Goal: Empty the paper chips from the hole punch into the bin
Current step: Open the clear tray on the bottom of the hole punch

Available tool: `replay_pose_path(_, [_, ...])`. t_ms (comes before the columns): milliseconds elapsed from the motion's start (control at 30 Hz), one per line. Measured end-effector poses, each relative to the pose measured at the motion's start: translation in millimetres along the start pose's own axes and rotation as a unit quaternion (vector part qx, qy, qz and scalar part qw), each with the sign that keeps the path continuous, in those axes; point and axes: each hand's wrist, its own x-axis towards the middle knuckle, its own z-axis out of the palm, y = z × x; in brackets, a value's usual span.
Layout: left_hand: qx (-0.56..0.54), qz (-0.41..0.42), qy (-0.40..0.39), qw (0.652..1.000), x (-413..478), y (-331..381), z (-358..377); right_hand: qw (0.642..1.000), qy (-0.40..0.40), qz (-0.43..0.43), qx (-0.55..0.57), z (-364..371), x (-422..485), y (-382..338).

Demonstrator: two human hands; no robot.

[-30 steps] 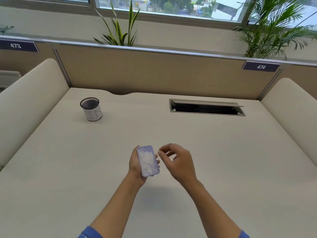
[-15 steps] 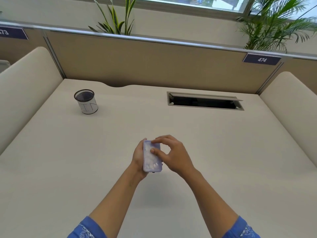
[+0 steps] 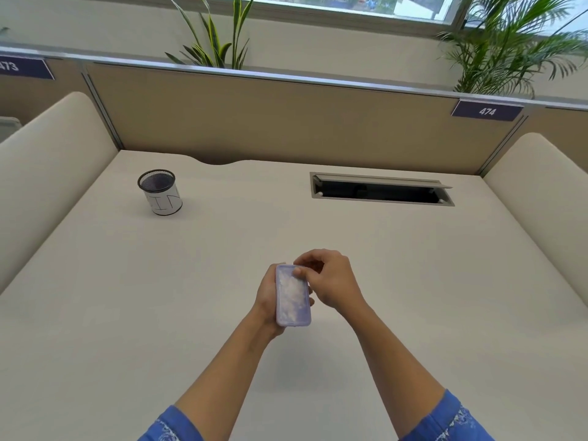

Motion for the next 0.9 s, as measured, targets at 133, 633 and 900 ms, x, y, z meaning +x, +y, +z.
replay_pose_path(133, [-0.007, 0.011, -0.014, 1.0, 1, -3, 3, 1.0, 0.016, 0.004, 0.025, 1, -1, -2])
replay_pose_path(633, [-0.002, -0.001, -0.025, 1.0, 3, -8, 5, 0.999, 0.017, -0.004, 0.049, -5, -3, 3])
replay_pose_path(900, [-0.015, -0.004, -0.033, 0.999, 5, -8, 6, 0.997, -0.061, -0.013, -0.054, -8, 6, -10])
